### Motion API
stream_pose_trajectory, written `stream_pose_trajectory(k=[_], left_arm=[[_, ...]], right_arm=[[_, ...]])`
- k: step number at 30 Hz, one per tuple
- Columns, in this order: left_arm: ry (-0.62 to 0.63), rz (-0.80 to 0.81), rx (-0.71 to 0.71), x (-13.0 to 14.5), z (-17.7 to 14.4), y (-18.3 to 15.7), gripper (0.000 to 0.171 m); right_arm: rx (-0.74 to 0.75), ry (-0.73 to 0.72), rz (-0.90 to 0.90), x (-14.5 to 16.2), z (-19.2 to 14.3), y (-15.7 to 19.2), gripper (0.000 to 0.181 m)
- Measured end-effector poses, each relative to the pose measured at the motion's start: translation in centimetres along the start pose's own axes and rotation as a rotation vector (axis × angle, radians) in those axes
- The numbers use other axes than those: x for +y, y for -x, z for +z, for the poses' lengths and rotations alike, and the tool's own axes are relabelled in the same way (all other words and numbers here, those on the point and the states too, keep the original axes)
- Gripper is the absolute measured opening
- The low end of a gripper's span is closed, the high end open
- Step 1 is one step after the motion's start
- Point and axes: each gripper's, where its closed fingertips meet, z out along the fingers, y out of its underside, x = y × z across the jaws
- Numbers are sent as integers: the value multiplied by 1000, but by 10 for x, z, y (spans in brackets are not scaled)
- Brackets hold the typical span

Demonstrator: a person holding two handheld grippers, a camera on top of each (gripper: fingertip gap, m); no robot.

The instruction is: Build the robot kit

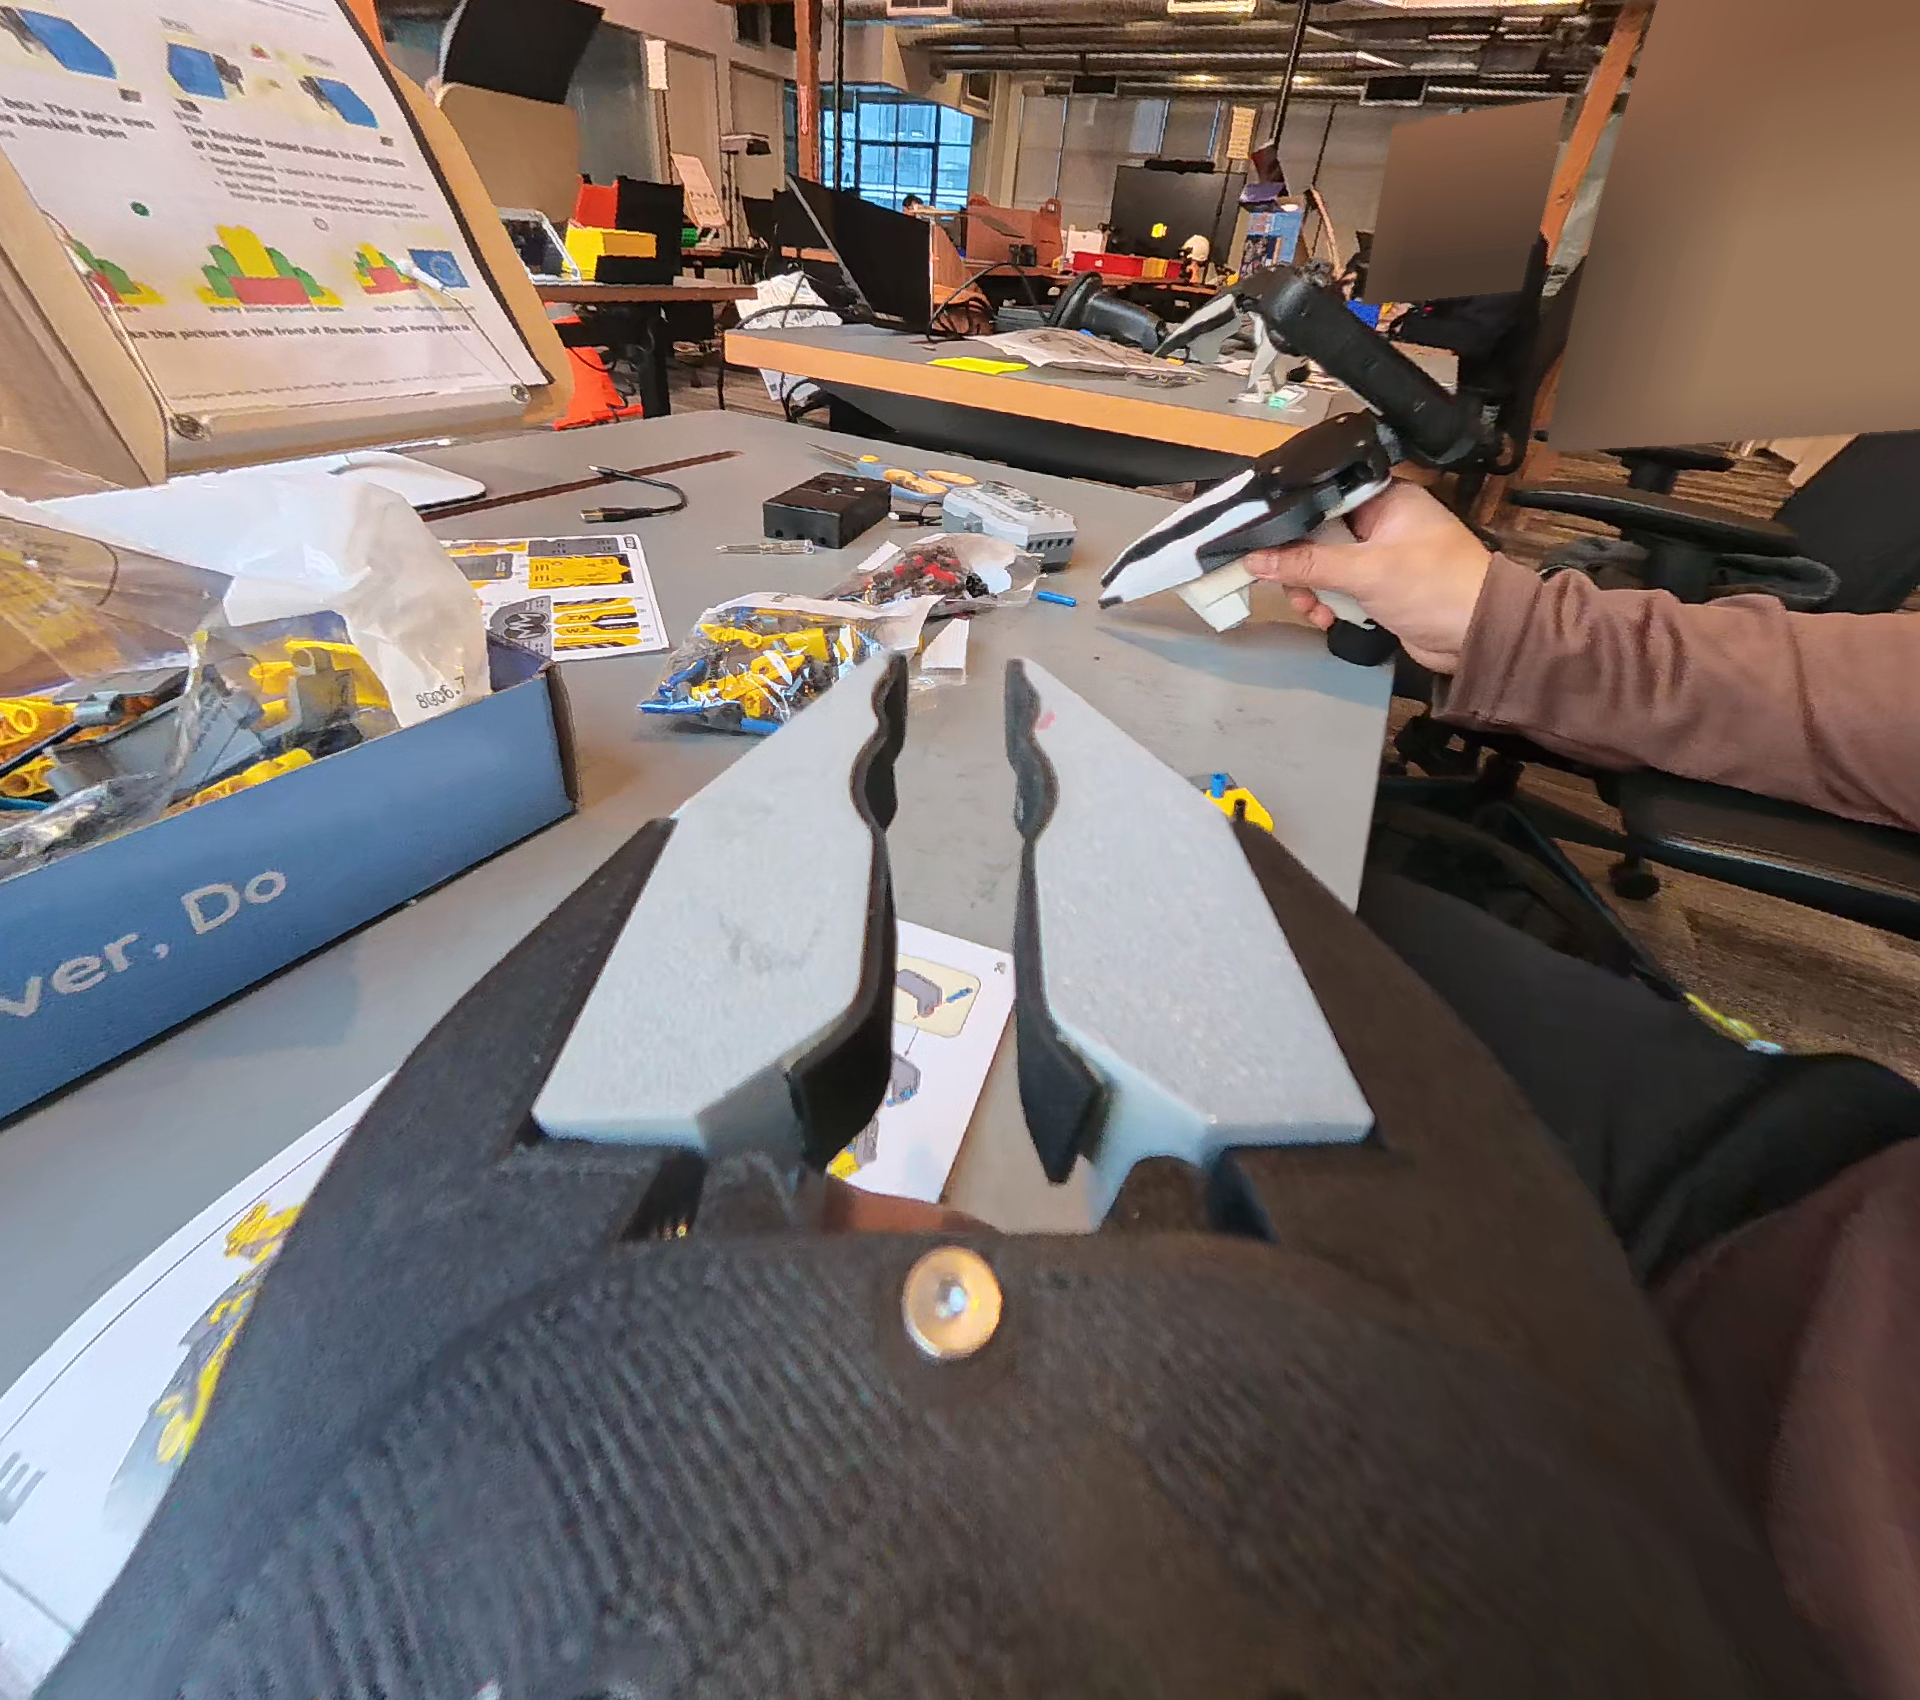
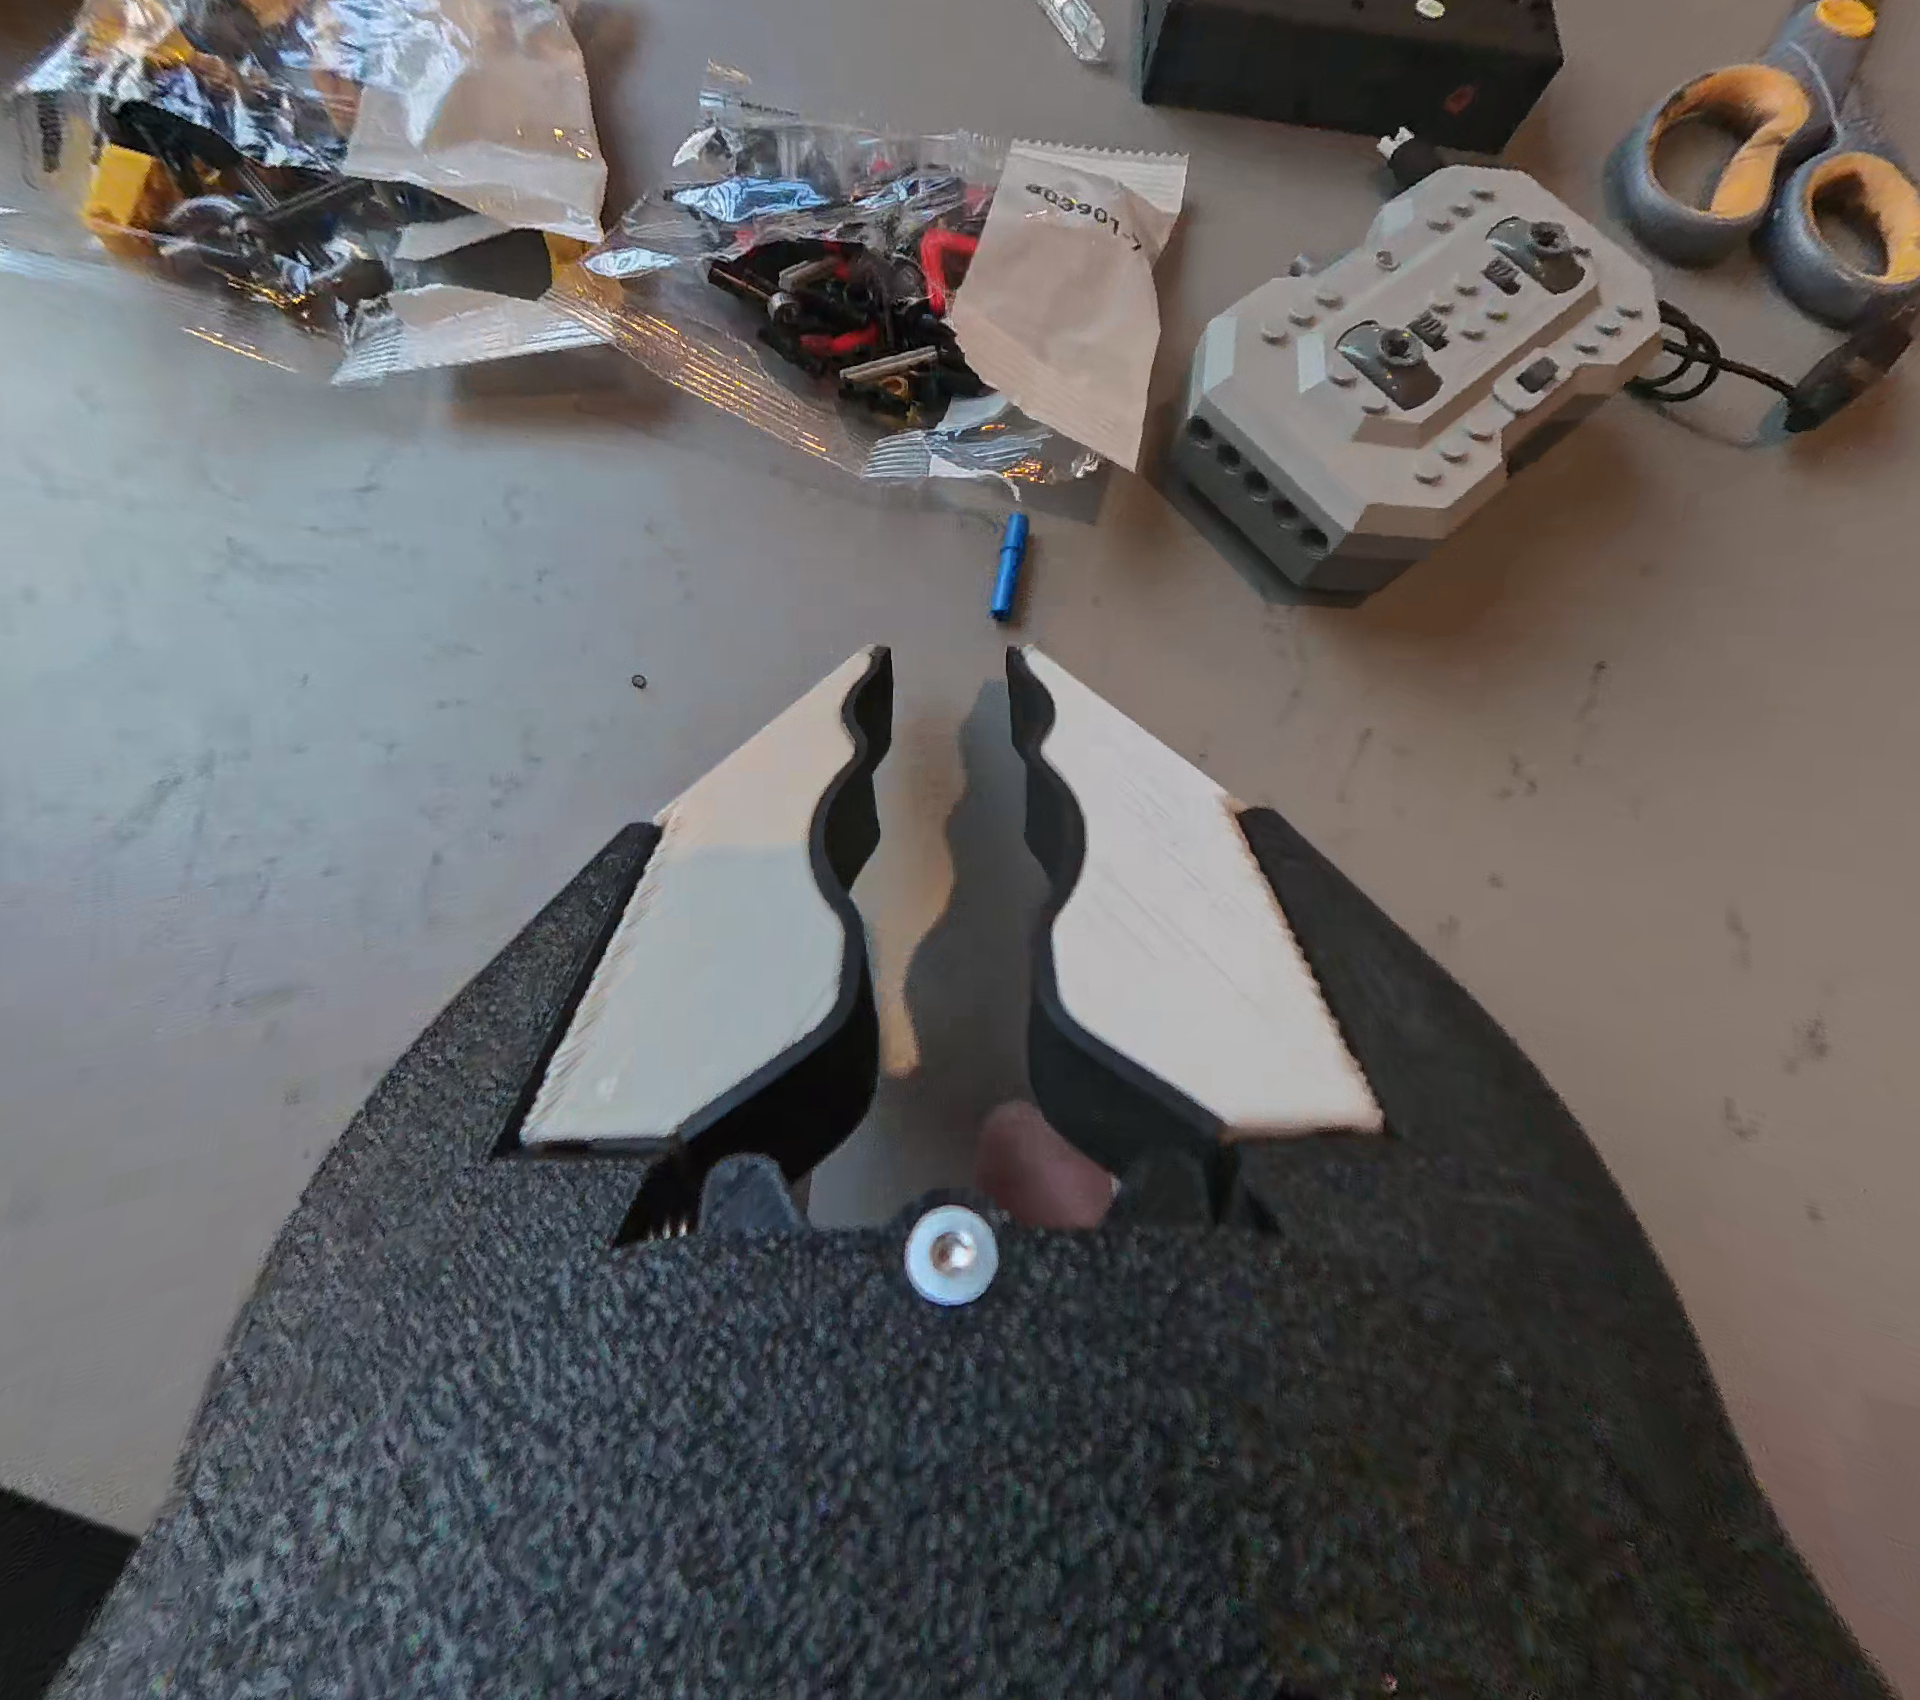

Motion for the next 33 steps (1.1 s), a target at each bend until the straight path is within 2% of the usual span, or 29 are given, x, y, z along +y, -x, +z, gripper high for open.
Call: stream_pose_trajectory(k=[5,9,12,14,18,21,24,28,33], left_arm=[[-16,-37,-1,-2,-1,4,16],[-23,-84,-14,-3,-2,11,16],[-23,-115,-28,-2,-2,16,15],[-6,-145,-36,0,0,21,15],[18,-242,-97,6,2,38,15],[76,-317,-107,16,7,46,6],[117,-305,-123,21,11,46,6],[84,-315,-121,17,8,47,12],[-14,-118,-91,-1,1,25,6]], right_arm=[[13,22,-14,-5,15,-23,27],[-46,83,14,-1,27,-28,5],[-75,81,23,-2,28,-27,5],[-75,73,-47,-4,29,-22,5],[25,29,-271,-7,26,-14,5],[67,11,-412,-7,27,-5,6],[66,2,-419,-8,26,-4,5],[31,-23,-416,-10,23,1,5],[-20,-115,-473,-19,14,18,5]])
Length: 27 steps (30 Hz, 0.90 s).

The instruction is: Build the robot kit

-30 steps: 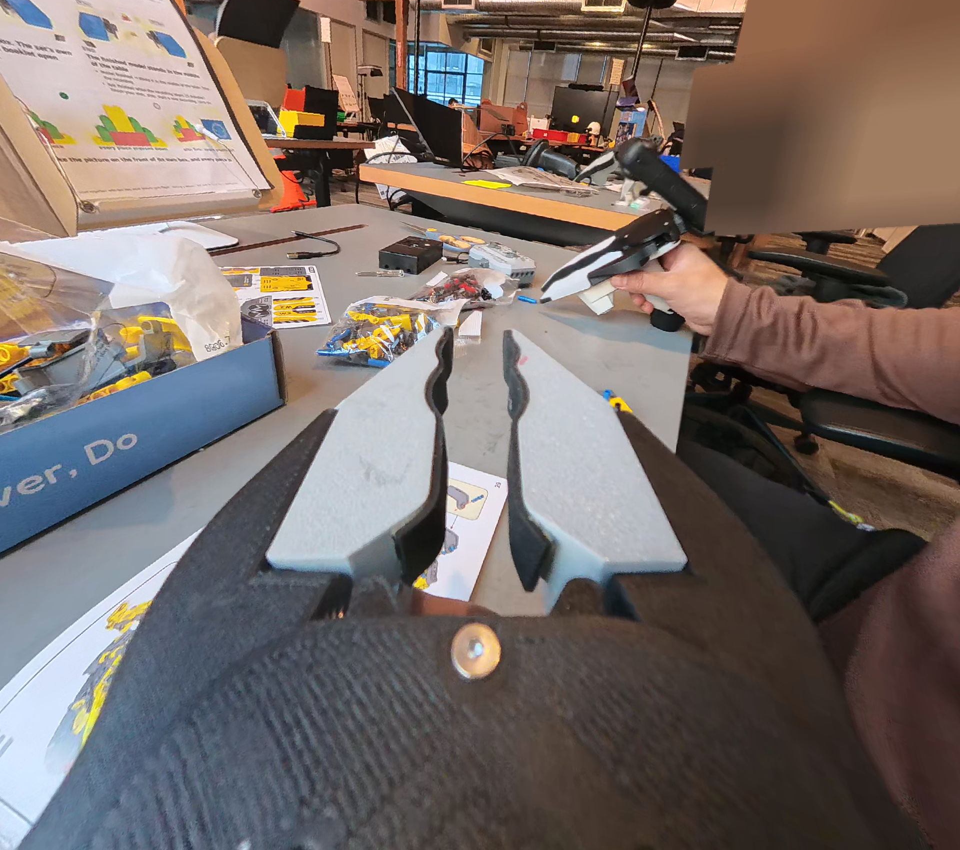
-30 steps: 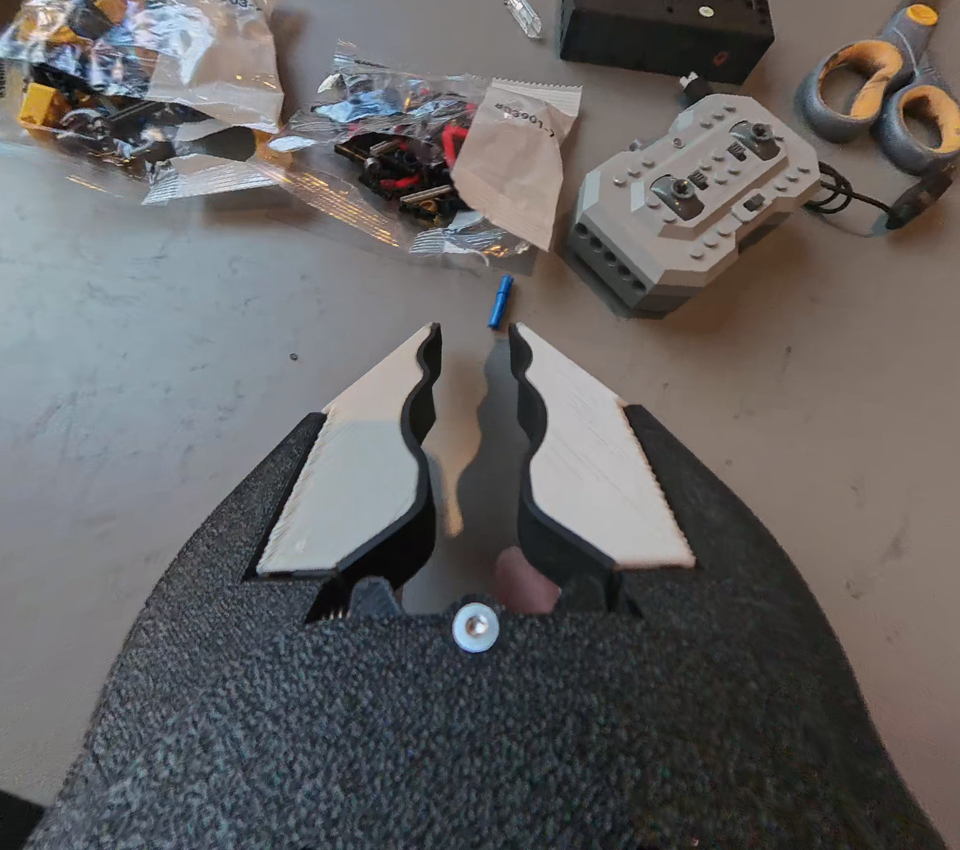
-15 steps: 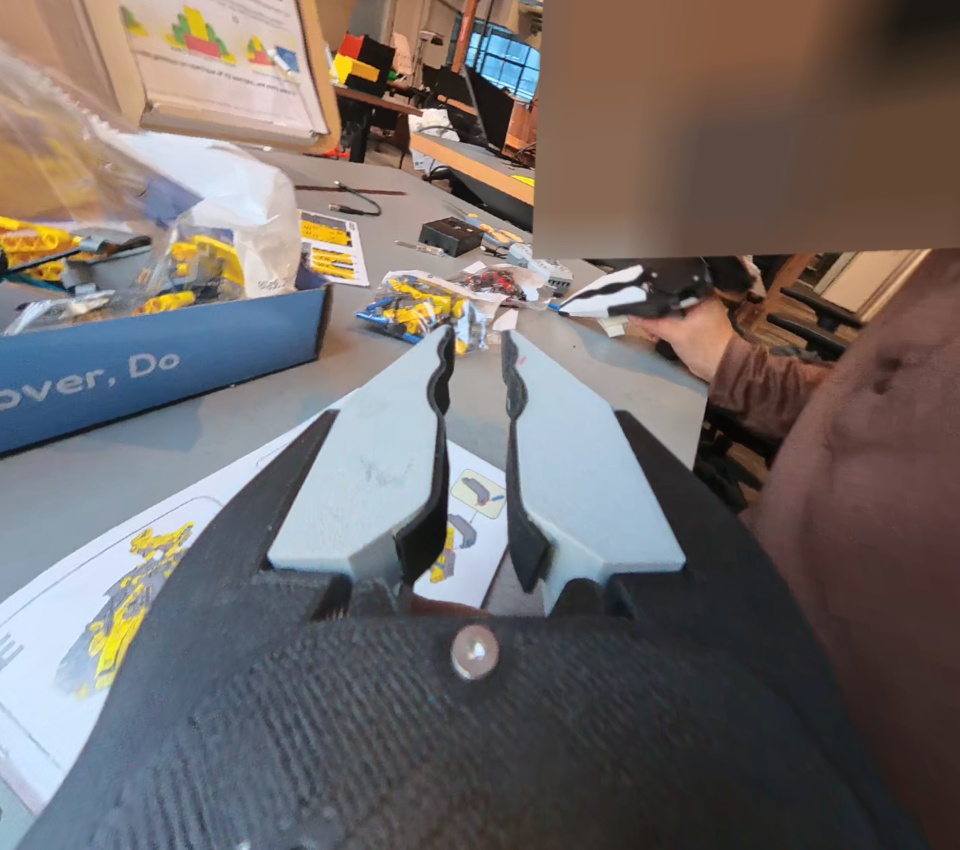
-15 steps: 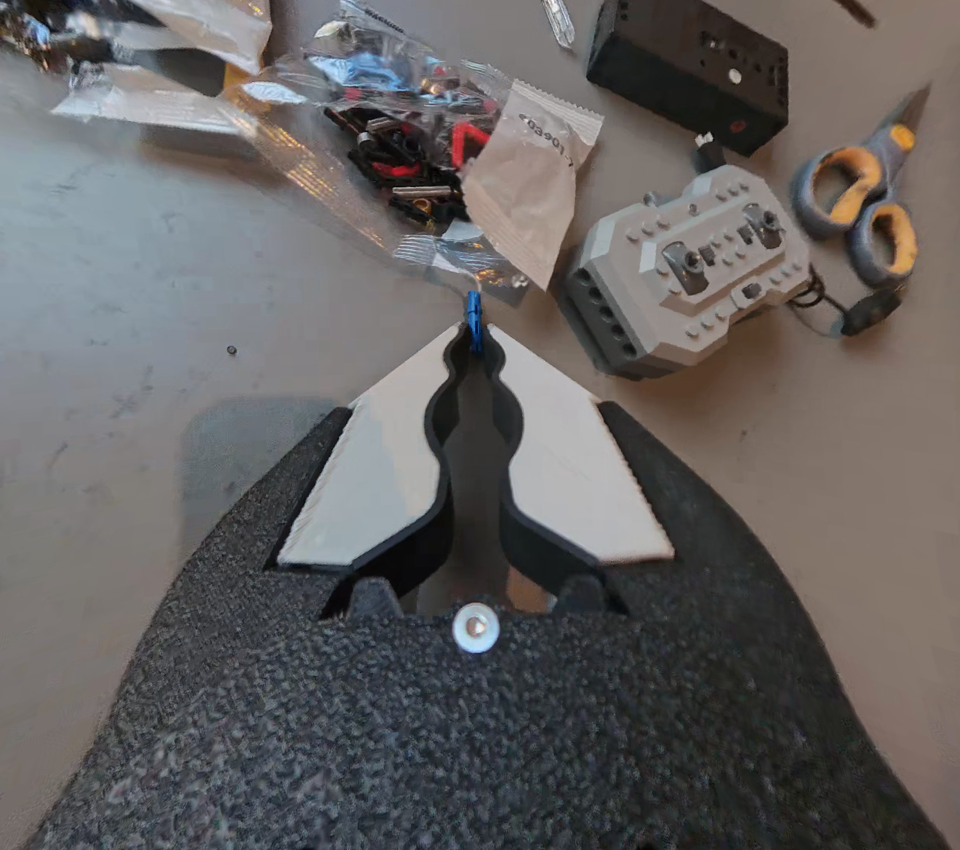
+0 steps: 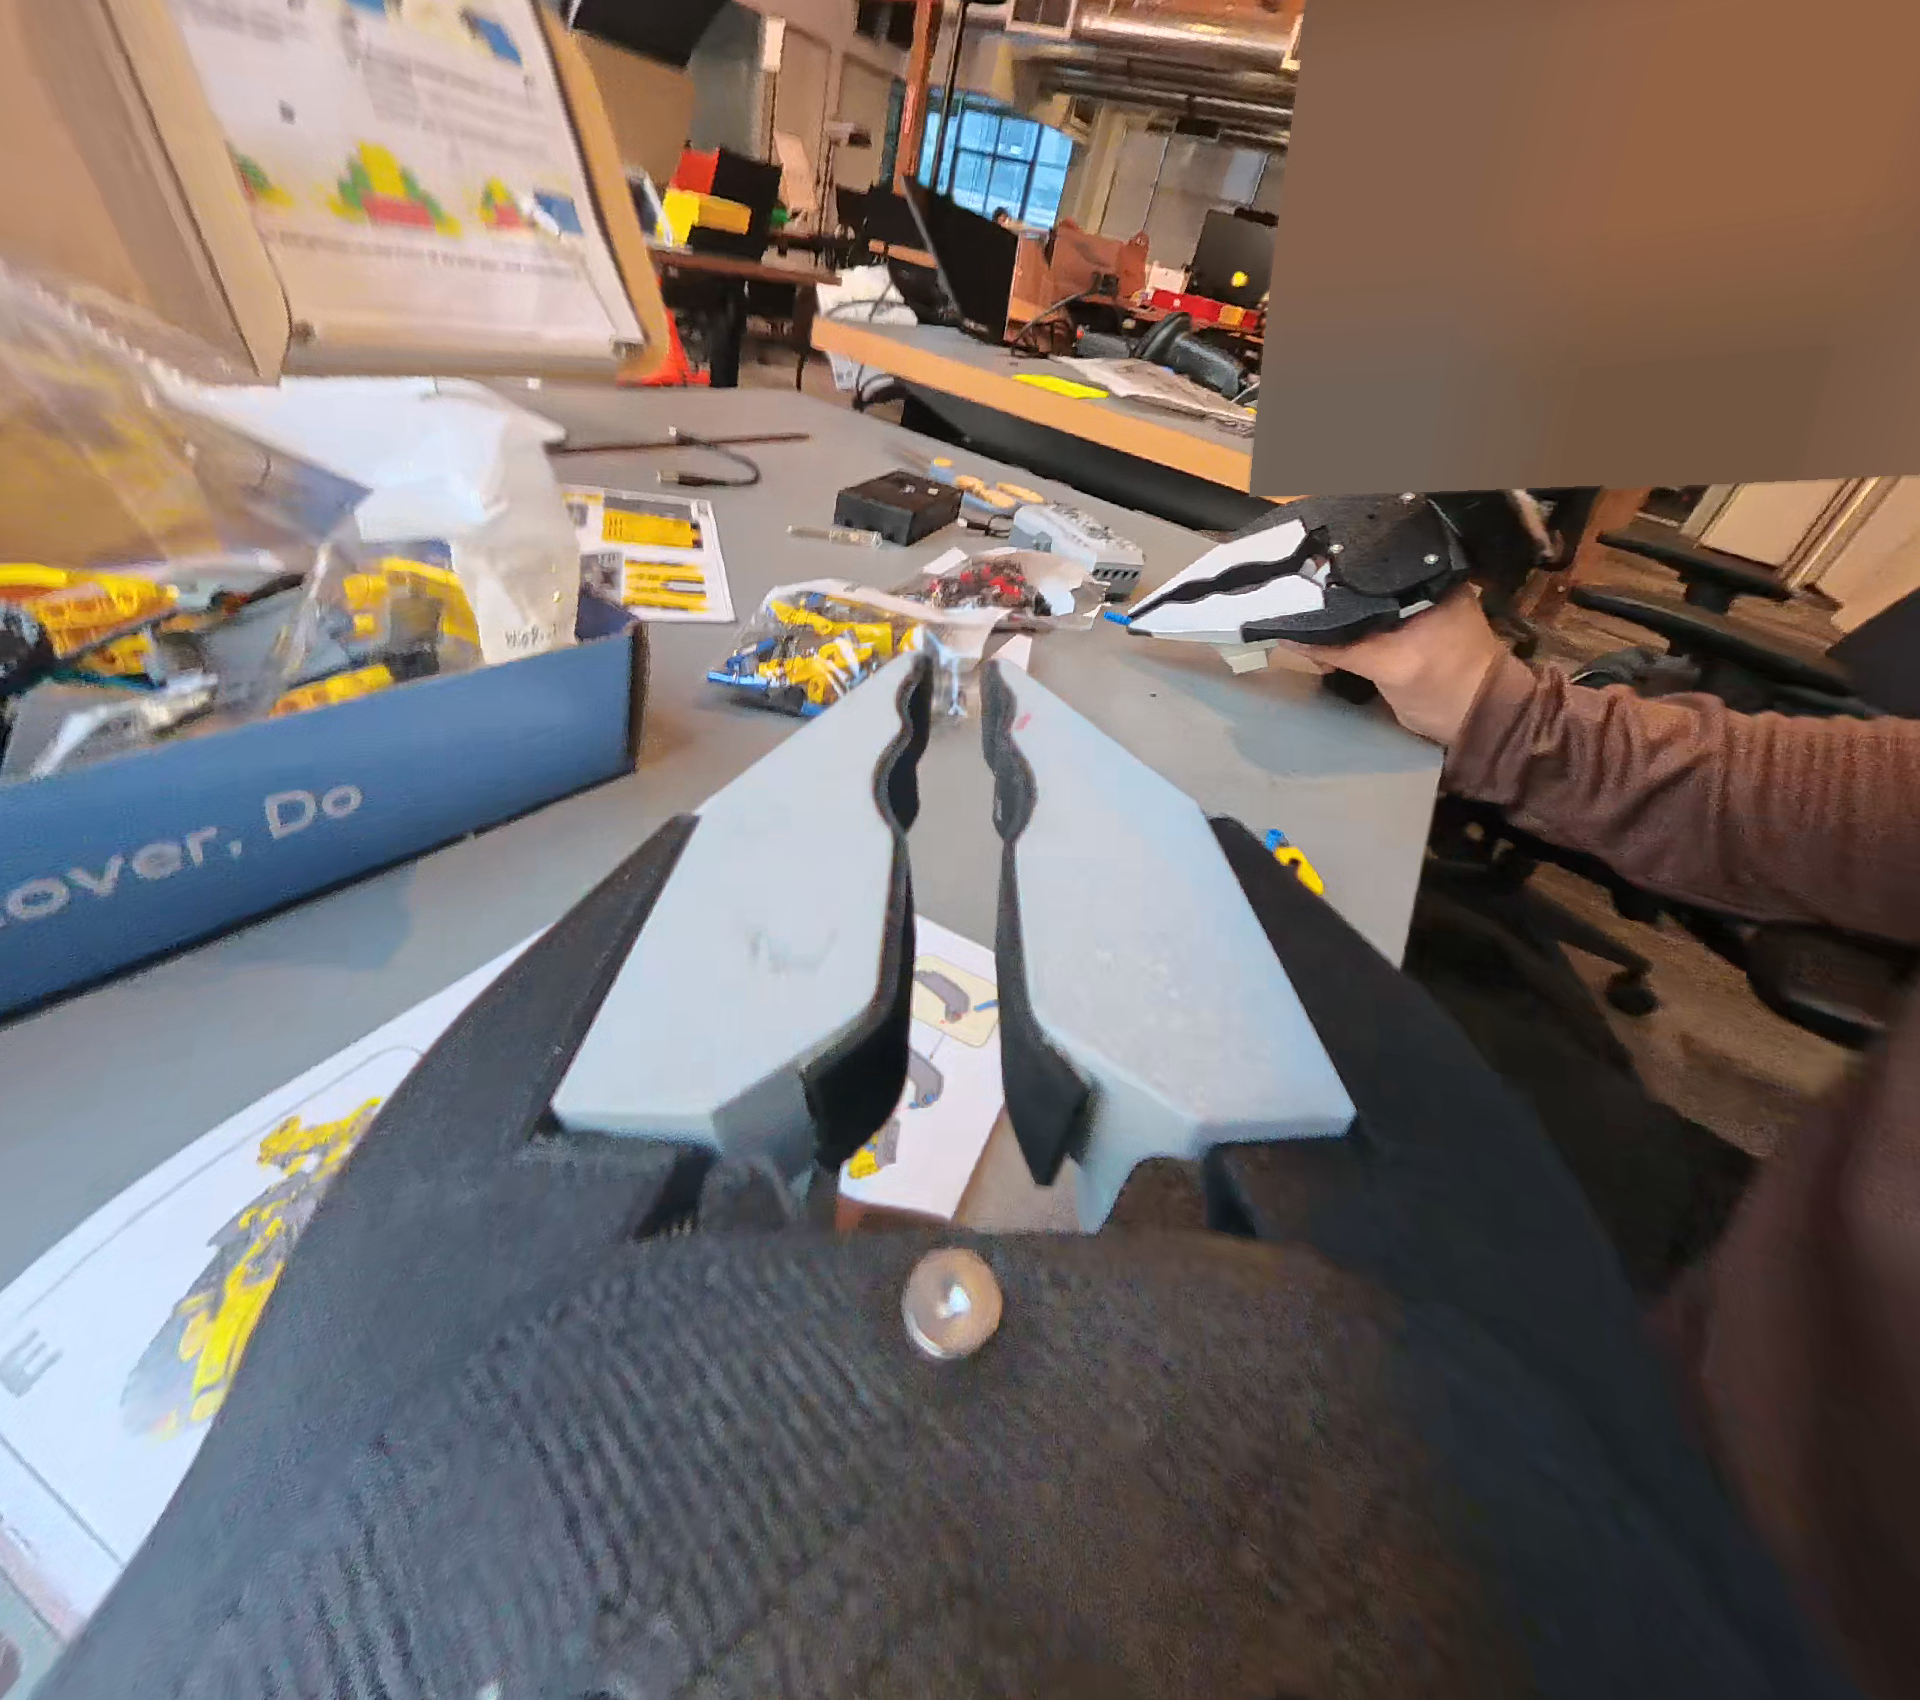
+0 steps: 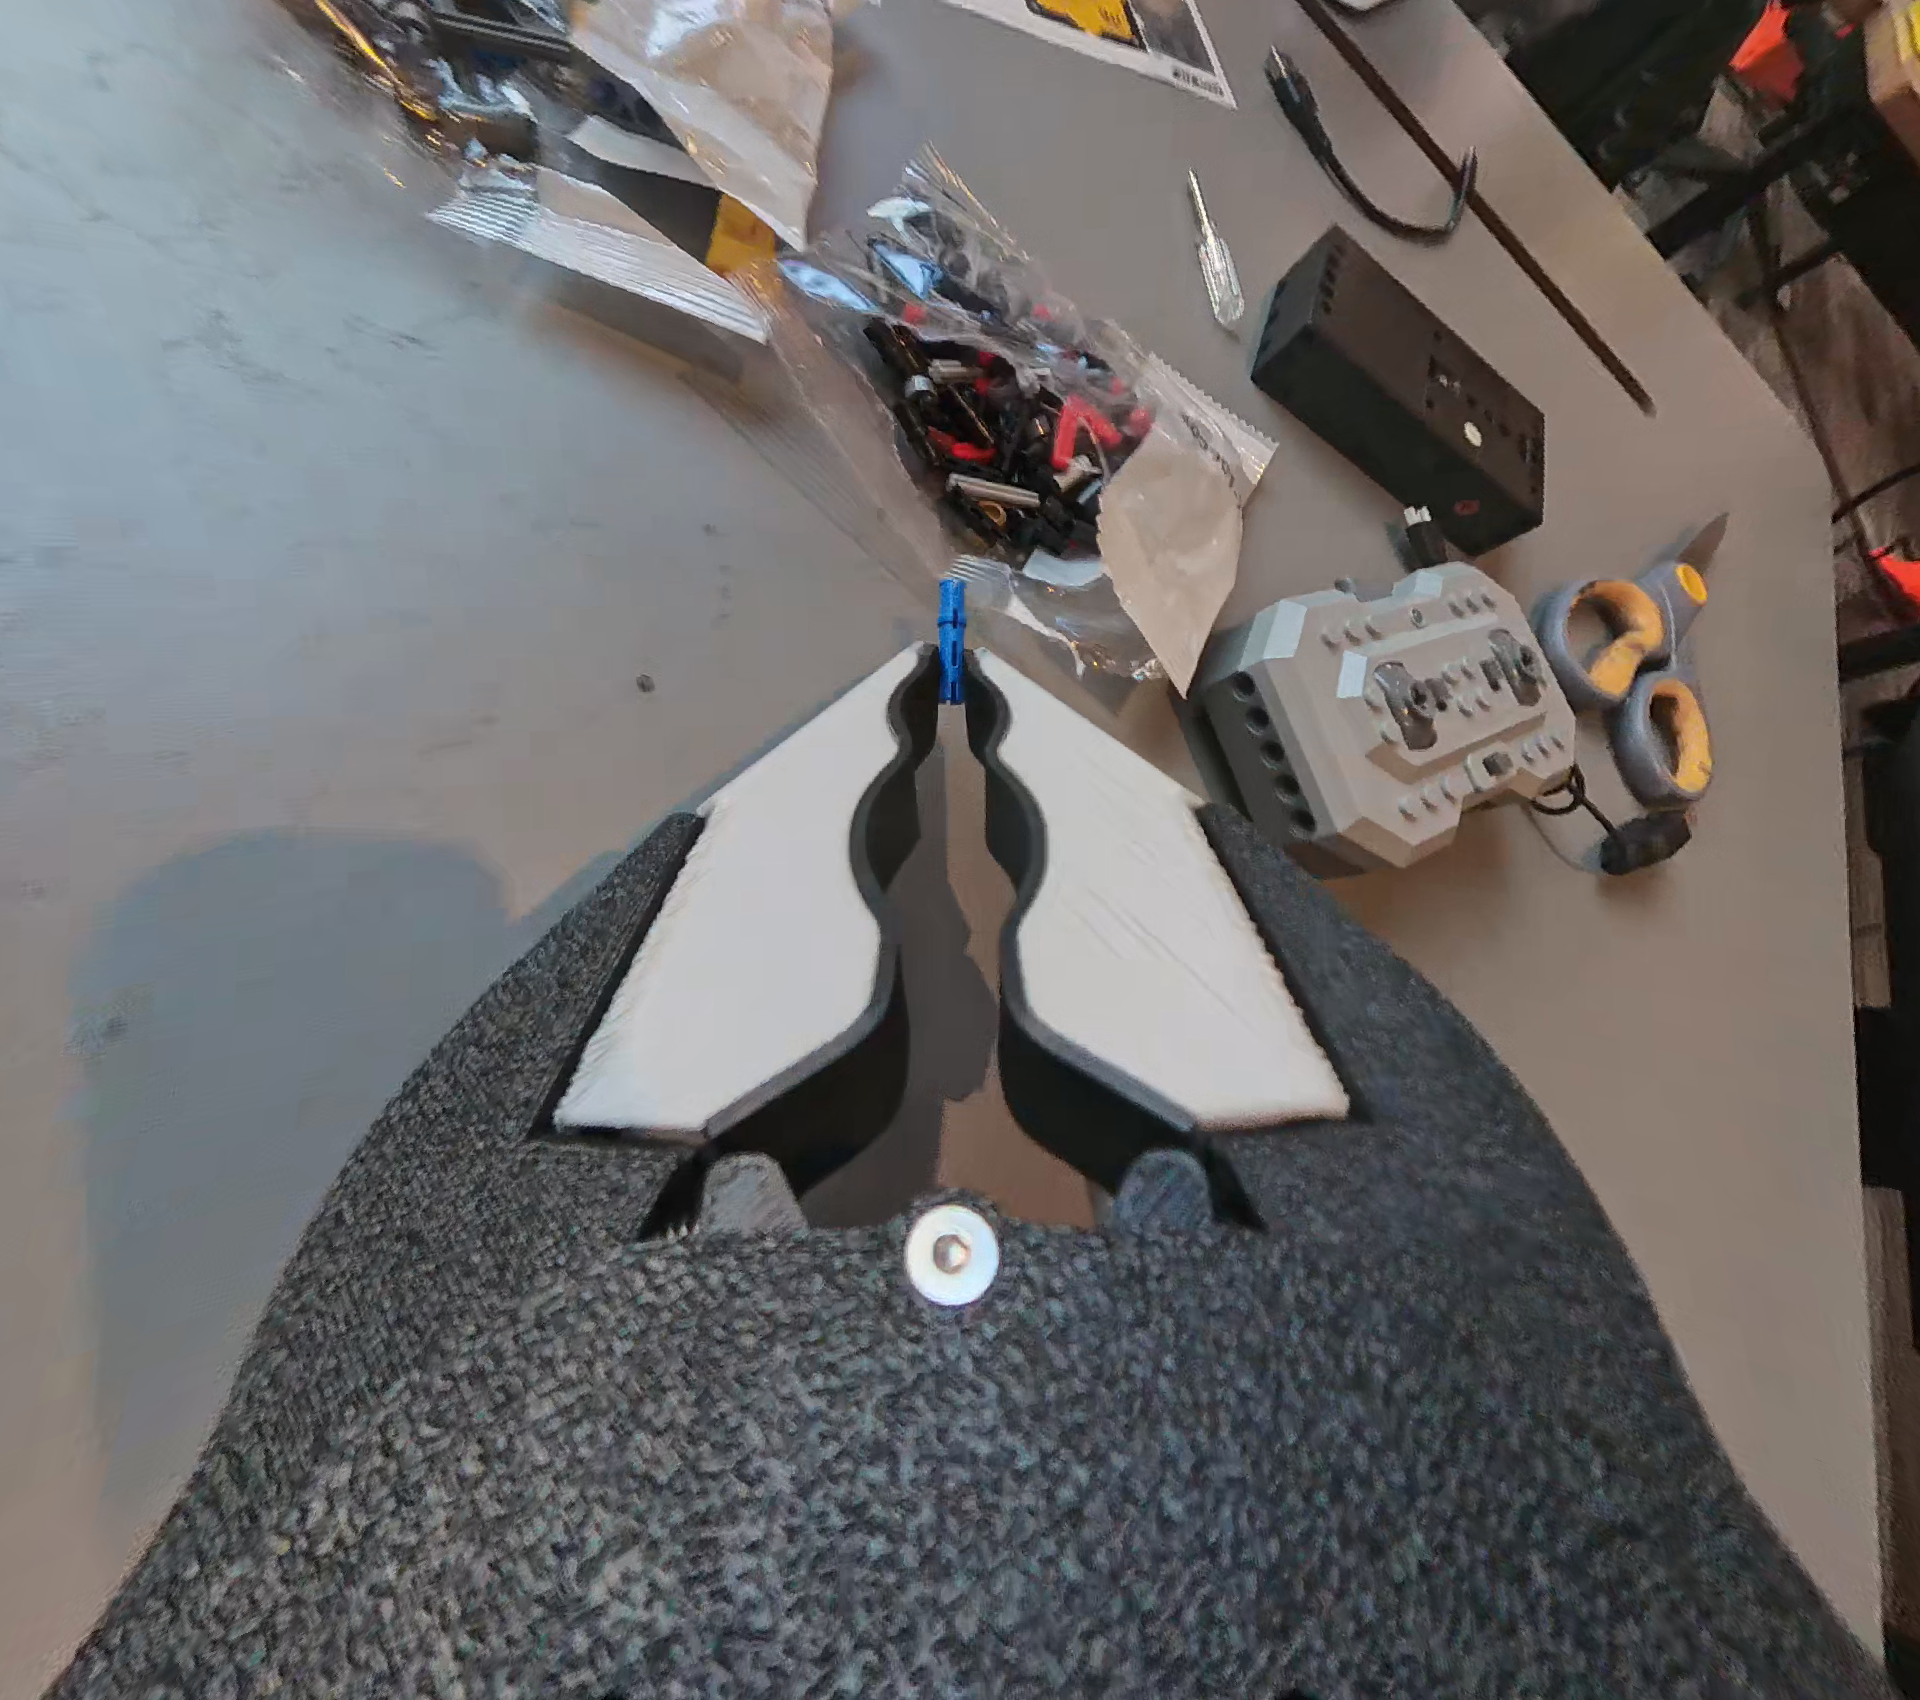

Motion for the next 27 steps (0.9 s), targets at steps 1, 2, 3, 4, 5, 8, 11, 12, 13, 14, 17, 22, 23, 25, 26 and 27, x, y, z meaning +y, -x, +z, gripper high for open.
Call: stream_pose_trajectory(k=[1,2,3,4,5,8,11,12,13,14,17,22,23,25,26,27], left_arm=[[-18,31,-1,-2,-2,-3,6],[-30,50,-13,-4,-3,-4,5],[-38,51,-45,-5,-5,-1,5],[-31,20,-86,-4,-8,4,6],[-2,-37,-106,0,-14,4,8],[10,-49,-97,-2,-52,-22,15],[7,68,-245,7,-102,-33,5],[39,81,-255,13,-113,-40,5],[72,94,-266,19,-122,-47,7],[89,110,-283,22,-130,-52,8],[74,110,-311,25,-140,-66,7],[105,70,-275,55,-125,-80,7],[109,69,-264,60,-121,-82,8],[110,79,-229,64,-115,-89,8],[119,97,-211,66,-114,-92,9],[134,121,-197,68,-113,-94,8]], right_arm=[[-8,-26,-6,-5,-2,4,5],[-27,-48,8,-11,-5,11,5],[-72,-80,50,-19,-9,21,5],[-151,-124,101,-31,-15,36,5],[-239,-147,147,-41,-21,52,4],[-340,-88,165,-41,-22,81,5],[-292,-32,73,-33,-17,87,5],[-294,-15,59,-31,-16,88,5],[-311,4,56,-28,-14,91,5],[-333,22,61,-27,-12,93,5],[-395,37,86,-26,-11,97,5],[-426,43,122,-26,-10,96,5],[-414,40,109,-26,-10,96,5],[-409,35,88,-26,-11,97,5],[-410,32,85,-26,-11,97,5],[-418,29,80,-27,-11,99,5]])
